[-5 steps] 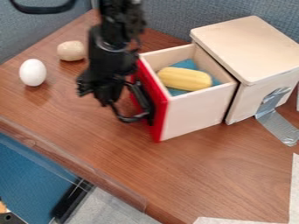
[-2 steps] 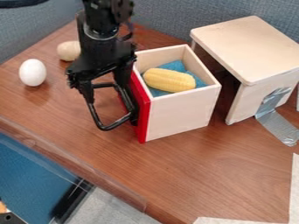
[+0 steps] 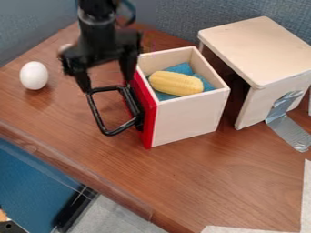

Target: Open the drawer

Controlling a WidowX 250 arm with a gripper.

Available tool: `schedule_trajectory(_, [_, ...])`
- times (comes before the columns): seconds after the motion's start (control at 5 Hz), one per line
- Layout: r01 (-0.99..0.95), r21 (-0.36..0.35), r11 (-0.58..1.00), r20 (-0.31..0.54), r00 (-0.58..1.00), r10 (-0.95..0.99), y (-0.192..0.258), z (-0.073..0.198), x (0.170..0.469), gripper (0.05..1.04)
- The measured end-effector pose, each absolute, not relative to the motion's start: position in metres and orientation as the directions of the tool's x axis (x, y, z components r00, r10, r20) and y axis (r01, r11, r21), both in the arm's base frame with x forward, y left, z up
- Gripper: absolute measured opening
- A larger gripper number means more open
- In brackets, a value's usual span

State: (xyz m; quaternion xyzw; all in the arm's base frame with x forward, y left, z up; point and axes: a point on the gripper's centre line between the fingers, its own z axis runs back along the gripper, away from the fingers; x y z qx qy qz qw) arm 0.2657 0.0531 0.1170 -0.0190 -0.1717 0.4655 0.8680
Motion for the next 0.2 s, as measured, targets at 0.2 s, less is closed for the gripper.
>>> schedule_trajectory(0.2, [-0.738, -0.21, 0.642, 0.336, 0.562, 0.756, 0.0531, 0.1418, 0.2562, 1.0])
